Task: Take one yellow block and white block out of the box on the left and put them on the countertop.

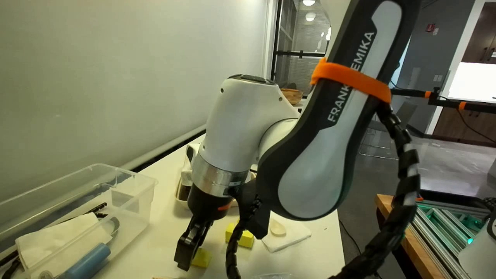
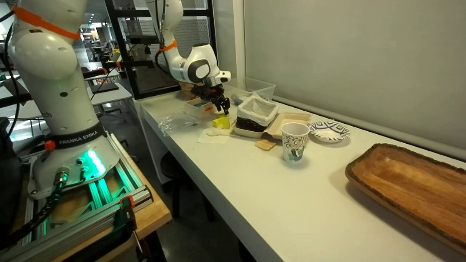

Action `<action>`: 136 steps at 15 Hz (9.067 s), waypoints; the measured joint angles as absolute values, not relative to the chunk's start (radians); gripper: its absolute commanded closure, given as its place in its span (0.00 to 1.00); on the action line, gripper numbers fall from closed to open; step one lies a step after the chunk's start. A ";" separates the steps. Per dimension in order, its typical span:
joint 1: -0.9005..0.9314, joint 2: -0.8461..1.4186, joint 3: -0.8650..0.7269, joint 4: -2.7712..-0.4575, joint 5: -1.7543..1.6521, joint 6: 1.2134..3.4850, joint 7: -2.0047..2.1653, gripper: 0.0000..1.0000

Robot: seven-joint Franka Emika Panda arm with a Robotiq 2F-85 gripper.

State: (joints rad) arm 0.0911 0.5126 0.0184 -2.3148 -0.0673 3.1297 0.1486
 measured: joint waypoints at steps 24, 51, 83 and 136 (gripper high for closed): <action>0.186 0.395 0.124 -2.198 0.008 2.780 0.006 0.40; 0.164 0.569 0.181 -2.046 0.010 2.760 -0.040 0.38; 0.249 0.472 0.132 -2.082 -0.001 2.753 0.079 0.92; 0.120 0.287 0.116 -2.277 0.030 2.825 0.148 0.00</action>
